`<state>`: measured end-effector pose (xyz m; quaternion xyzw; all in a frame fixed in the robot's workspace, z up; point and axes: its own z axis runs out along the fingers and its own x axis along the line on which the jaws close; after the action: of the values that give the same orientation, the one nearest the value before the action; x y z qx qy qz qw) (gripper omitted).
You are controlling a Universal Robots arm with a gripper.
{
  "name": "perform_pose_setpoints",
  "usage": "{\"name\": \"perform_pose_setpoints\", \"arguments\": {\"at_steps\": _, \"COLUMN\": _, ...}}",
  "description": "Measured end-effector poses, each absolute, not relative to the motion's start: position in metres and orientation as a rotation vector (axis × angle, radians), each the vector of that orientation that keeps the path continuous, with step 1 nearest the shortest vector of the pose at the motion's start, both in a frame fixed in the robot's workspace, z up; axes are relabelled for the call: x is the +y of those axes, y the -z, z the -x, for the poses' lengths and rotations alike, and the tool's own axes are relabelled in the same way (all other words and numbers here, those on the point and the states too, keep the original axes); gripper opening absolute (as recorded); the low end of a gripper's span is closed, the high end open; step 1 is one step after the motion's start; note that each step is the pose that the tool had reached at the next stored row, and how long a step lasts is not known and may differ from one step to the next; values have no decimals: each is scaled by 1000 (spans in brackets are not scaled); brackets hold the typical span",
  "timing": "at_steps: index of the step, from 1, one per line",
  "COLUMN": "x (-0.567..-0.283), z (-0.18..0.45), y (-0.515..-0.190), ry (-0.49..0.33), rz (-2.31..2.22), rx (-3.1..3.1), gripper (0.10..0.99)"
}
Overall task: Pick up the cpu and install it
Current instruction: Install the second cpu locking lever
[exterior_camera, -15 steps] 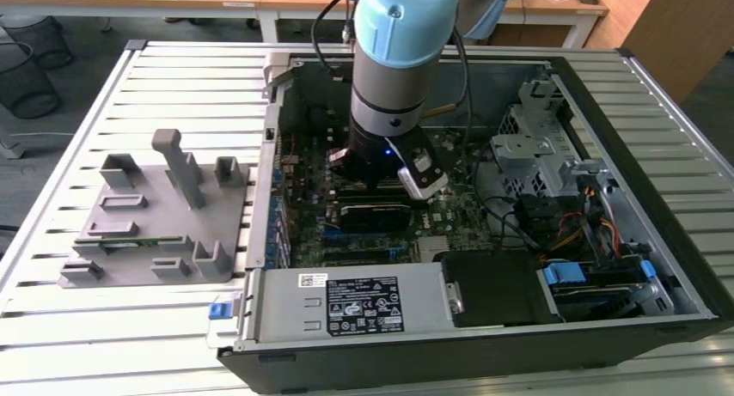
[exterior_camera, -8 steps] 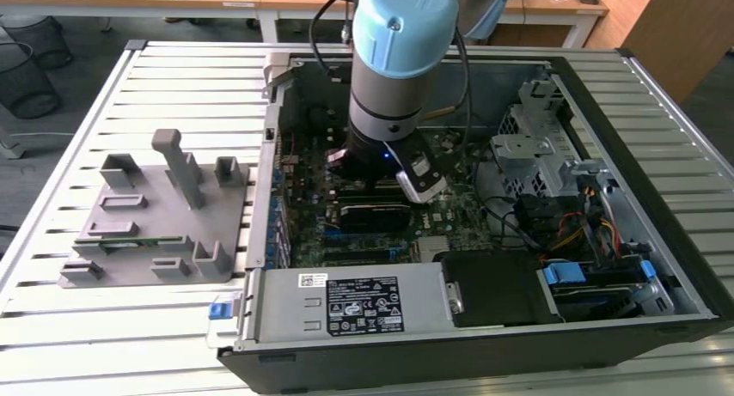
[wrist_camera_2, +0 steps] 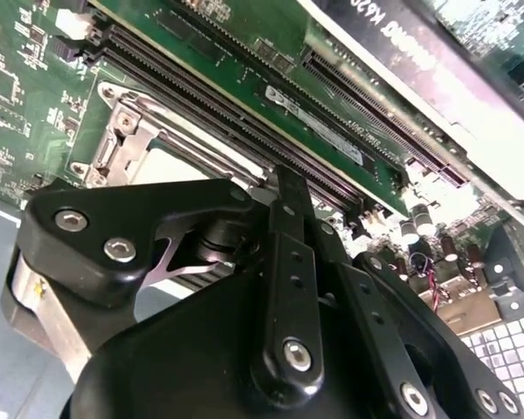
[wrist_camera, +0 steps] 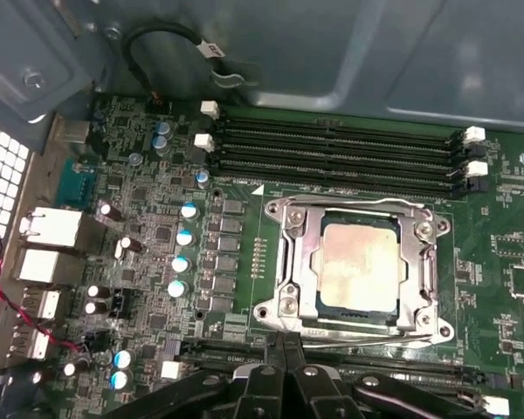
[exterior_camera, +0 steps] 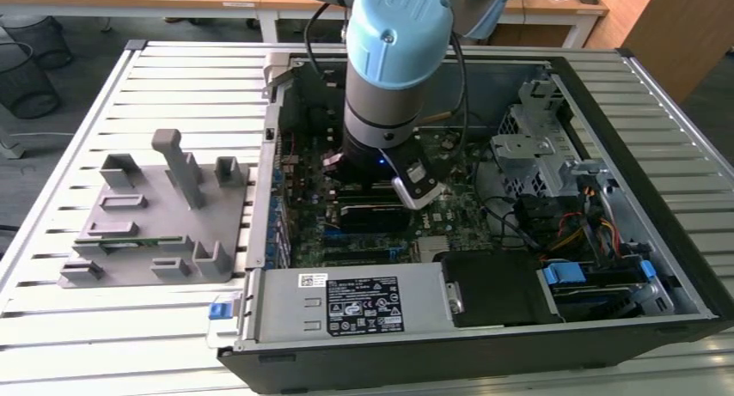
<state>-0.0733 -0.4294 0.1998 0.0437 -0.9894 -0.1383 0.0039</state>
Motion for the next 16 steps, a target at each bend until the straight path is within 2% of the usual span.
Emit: {"name": "perform_pose_setpoints", "arguments": {"at_steps": 16, "x": -429, "z": 80, "y": -191, "ry": 505, "rz": -137, "rx": -3092, "gripper": 106}}
